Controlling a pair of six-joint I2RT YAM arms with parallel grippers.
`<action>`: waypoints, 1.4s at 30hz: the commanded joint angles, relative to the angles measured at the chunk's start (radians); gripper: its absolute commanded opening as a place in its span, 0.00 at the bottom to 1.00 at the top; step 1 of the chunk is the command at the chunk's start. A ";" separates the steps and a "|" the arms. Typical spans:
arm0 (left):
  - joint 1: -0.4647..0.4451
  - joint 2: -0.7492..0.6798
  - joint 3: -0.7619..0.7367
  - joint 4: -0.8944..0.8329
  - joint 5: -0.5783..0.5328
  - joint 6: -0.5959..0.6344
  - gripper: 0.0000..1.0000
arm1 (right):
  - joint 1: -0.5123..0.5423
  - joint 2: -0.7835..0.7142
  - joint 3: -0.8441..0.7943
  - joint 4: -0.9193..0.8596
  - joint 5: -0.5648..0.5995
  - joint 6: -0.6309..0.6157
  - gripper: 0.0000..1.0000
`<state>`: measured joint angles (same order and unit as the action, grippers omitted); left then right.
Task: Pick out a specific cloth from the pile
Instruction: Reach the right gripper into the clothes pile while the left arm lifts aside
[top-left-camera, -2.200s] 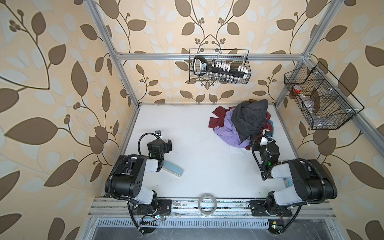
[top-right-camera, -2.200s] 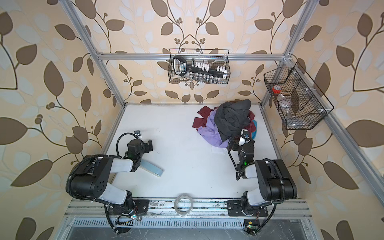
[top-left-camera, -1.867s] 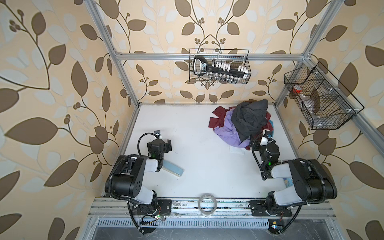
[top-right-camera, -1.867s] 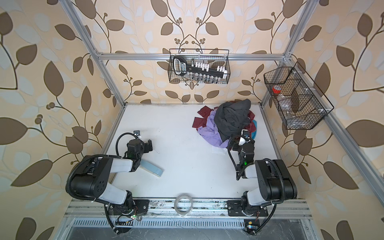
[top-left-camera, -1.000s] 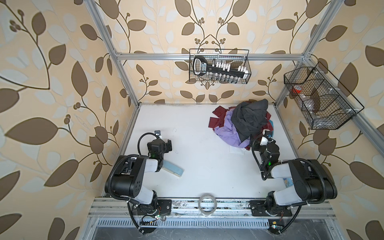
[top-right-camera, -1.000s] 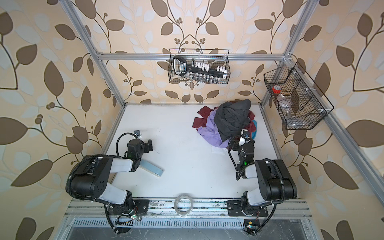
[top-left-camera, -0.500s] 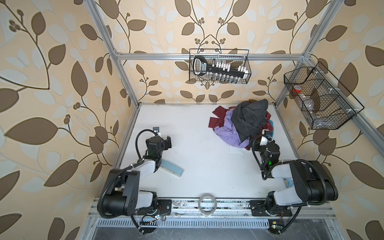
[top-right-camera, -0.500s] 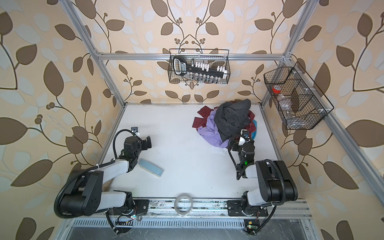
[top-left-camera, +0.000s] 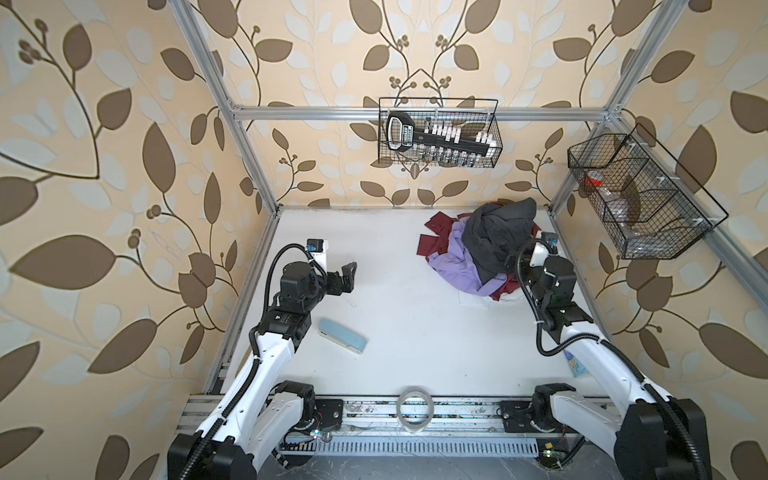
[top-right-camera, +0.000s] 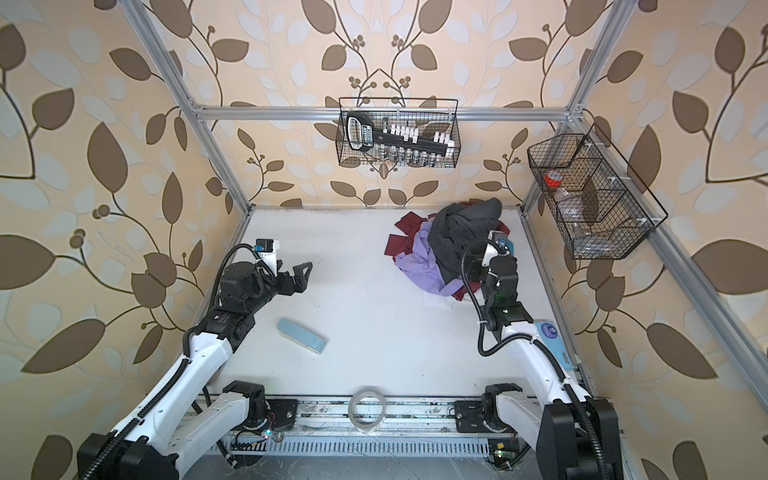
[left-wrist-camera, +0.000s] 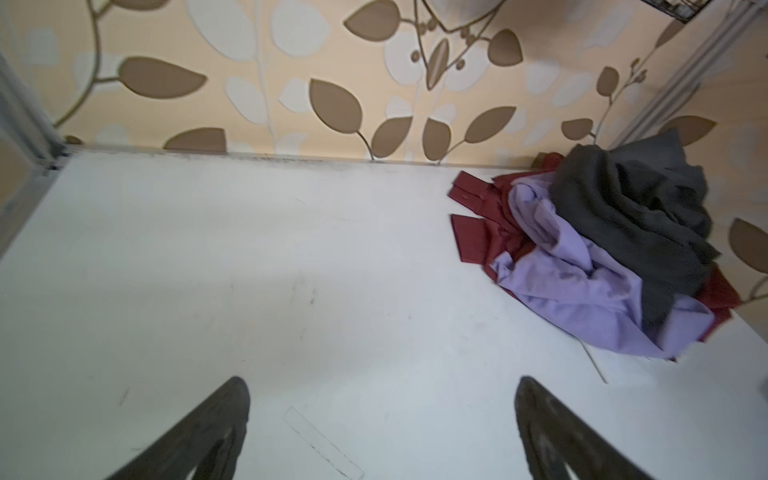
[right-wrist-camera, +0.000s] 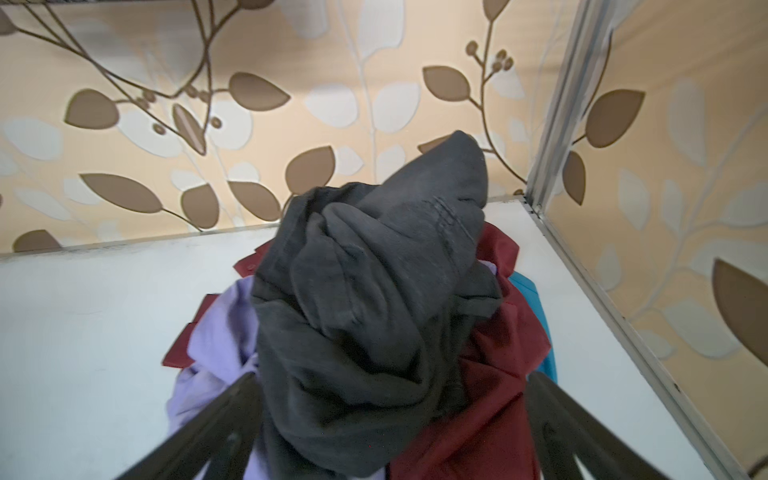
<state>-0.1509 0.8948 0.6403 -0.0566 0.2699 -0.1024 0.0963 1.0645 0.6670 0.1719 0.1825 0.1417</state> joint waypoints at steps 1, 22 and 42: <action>-0.044 0.031 0.049 -0.087 0.281 0.025 0.99 | 0.058 0.036 0.101 -0.295 -0.046 0.020 0.97; -0.134 0.164 0.087 -0.067 0.833 0.145 0.99 | 0.276 0.464 0.393 -0.501 -0.043 0.033 0.91; -0.159 0.159 0.092 -0.100 0.788 0.165 0.99 | 0.276 0.759 0.559 -0.534 -0.003 0.033 0.75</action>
<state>-0.2962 1.0779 0.7063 -0.1593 1.0405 0.0395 0.3695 1.7962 1.1851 -0.3408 0.1493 0.1696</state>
